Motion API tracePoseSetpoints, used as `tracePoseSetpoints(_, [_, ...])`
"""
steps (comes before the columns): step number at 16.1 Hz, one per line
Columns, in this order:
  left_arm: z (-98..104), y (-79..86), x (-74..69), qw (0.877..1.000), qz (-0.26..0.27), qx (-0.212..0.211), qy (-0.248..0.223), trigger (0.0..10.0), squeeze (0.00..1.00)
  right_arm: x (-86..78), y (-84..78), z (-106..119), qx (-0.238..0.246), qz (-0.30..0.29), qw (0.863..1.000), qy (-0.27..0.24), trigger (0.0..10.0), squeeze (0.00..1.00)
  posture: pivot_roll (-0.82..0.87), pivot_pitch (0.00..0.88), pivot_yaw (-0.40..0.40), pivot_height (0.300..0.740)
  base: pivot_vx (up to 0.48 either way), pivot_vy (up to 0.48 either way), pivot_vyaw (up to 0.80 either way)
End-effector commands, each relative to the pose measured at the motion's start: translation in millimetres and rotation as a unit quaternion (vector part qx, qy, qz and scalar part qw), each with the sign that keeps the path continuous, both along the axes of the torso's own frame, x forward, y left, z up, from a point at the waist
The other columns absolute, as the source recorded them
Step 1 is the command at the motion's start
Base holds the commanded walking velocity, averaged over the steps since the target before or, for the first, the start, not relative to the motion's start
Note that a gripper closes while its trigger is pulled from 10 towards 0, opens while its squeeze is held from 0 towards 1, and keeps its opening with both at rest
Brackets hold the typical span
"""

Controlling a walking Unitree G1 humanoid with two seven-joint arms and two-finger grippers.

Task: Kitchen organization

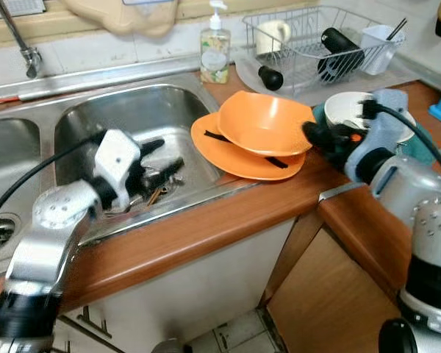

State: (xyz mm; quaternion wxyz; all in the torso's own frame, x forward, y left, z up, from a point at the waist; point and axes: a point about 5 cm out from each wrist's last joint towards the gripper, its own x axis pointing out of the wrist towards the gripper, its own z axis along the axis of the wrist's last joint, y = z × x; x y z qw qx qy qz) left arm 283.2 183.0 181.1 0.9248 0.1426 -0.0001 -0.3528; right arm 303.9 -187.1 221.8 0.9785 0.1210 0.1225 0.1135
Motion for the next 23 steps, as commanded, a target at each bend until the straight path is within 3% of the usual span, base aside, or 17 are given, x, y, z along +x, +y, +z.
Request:
tracePoseSetpoints(1, [3.6, -3.6, -2.8, 1.0, -0.017, 0.0, 0.003, 10.0, 0.0, 1.1, -2.3, 3.3, 0.013, -0.007, 1.0, 0.006, 10.0, 0.0, -0.07, 0.0, 0.01, 0.74, 0.0, 0.0, 0.0])
tracePoseSetpoints(6, [4.5, -6.5, -10.4, 0.999, -0.039, 0.001, 0.019, 10.0, 0.0, 8.2, 0.0, 2.5, 0.089, -0.006, 0.995, 0.042, 10.0, 0.0, -0.06, 0.0, 0.005, 0.74, 0.0, 0.0, 0.0])
tracePoseSetpoints(9, [5.9, -6.4, -13.3, 0.999, -0.043, 0.002, 0.02, 10.0, 0.0, 7.8, 4.0, 2.2, 0.082, 0.006, 0.995, 0.056, 10.0, 0.0, -0.06, 0.0, 0.004, 0.74, 0.0, 0.0, 0.0])
tracePoseSetpoints(14, [7.5, -10.0, -14.4, 0.998, -0.053, 0.003, 0.017, 10.0, 0.0, 4.5, 0.2, 14.5, 0.043, 0.023, 0.998, 0.028, 10.0, 0.0, -0.06, 0.0, 0.005, 0.74, 0.0, 0.0, 0.0])
tracePoseSetpoints(17, [8.0, -12.3, -14.9, 0.998, -0.066, 0.004, 0.023, 10.0, 0.0, -0.8, -4.1, 11.8, 0.035, 0.023, 0.997, 0.062, 10.0, 0.0, -0.06, 0.0, 0.005, 0.74, 0.0, 0.0, 0.0])
tracePoseSetpoints(20, [6.6, -12.8, -18.0, 0.997, -0.075, 0.007, 0.03, 10.0, 0.0, -3.3, 0.7, 2.1, 0.057, 0.032, 0.993, 0.099, 10.0, 0.0, -0.06, 0.0, 0.011, 0.74, 0.0, 0.0, 0.0])
tracePoseSetpoints(23, [5.9, -13.3, -19.4, 0.996, -0.078, 0.007, 0.034, 10.0, 0.0, -0.6, 5.0, -0.2, 0.074, 0.036, 0.991, 0.104, 10.0, 0.0, -0.06, 0.0, 0.009, 0.74, 0.0, 0.0, 0.0])
